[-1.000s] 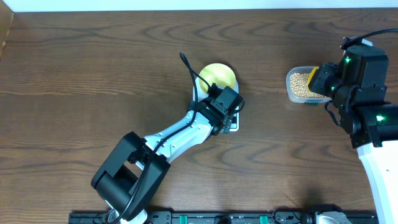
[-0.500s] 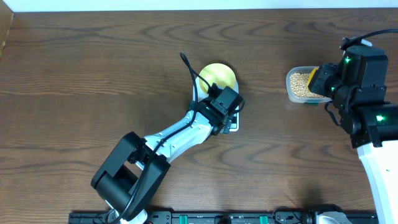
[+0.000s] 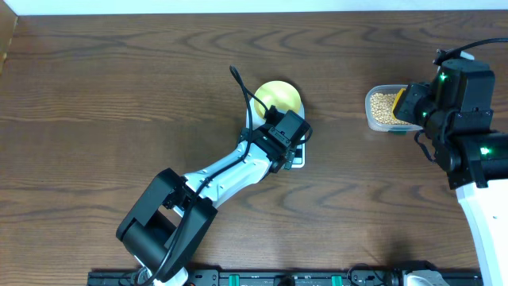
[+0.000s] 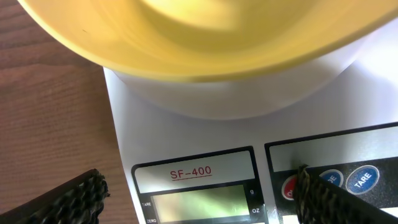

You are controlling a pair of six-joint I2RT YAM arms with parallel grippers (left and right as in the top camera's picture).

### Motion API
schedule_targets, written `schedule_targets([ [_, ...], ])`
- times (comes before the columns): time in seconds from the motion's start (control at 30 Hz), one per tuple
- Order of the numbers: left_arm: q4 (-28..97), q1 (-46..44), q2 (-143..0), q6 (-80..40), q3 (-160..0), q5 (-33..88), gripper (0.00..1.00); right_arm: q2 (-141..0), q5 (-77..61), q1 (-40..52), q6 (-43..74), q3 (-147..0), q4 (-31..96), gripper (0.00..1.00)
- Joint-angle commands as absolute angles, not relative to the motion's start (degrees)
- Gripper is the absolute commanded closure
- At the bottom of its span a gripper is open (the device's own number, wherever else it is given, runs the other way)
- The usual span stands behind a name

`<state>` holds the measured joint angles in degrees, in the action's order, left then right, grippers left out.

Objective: Scoop item into bowl and weigh 50g on scale

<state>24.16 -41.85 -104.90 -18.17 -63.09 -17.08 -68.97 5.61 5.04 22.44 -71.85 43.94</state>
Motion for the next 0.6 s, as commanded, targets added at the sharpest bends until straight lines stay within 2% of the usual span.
schedule_targets([
  [0.0, 24.27, -41.8, -105.54, -17.89, -62.7, -18.74, 0.02, -69.01, 5.45, 4.71, 21.56, -73.17, 44.16, 0.99],
  [0.57, 23.97, -41.8, -105.91, -18.11, -62.67, -18.74, 0.02, -69.01, 5.48, 4.69, 21.54, -73.17, 44.58, 0.99],
])
